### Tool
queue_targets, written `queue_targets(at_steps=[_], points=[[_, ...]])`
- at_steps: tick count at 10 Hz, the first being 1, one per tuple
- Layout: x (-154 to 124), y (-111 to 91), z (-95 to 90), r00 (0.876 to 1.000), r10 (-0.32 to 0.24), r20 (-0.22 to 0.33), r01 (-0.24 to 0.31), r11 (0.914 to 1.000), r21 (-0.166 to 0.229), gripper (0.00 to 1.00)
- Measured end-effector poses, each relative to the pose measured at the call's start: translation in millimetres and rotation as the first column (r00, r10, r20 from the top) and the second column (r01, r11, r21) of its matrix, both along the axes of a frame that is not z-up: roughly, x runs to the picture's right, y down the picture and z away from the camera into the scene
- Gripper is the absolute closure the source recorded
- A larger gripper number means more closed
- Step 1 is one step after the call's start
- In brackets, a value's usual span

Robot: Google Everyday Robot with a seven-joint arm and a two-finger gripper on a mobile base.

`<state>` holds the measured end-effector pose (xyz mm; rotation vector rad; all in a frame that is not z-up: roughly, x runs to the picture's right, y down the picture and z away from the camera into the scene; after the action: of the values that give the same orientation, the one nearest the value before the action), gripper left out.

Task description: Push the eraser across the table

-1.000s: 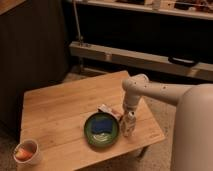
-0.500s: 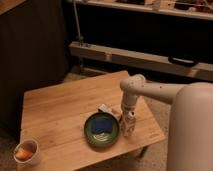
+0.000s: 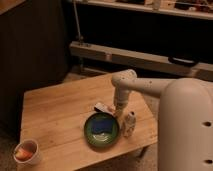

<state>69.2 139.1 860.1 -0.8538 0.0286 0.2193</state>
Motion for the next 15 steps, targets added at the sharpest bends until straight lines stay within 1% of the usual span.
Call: queue_targets(at_steps=[3, 4, 5, 7, 8, 9, 10, 12, 15], points=[[-21.0, -13.4, 7.4, 0.999, -0.045, 0.014, 0.046, 0.9989, -0.005, 1.0], [-17.7, -16.9, 7.9, 0.999, -0.05, 0.002, 0.05, 0.9987, -0.001, 1.0], [-11.3, -21.4, 5.8, 0.999, -0.041, -0.022, 0.041, 0.9991, 0.007, 1.0], [16.5, -28.8, -5.0, 0.997, -0.011, -0.073, 0.013, 0.9995, 0.03, 1.0], [28.4, -31.0, -9.8, 0.996, 0.002, -0.088, 0.001, 0.9992, 0.039, 1.0], [45.9, -30.1, -15.6, 0.994, 0.017, -0.109, -0.012, 0.9989, 0.044, 1.0], [50.7, -27.3, -17.2, 0.993, 0.019, -0.115, -0.014, 0.999, 0.042, 1.0], [43.3, -18.1, -16.1, 0.995, 0.032, -0.091, -0.028, 0.9987, 0.042, 1.0], [31.8, -7.3, -10.8, 0.998, 0.022, -0.059, -0.02, 0.9992, 0.036, 1.0]])
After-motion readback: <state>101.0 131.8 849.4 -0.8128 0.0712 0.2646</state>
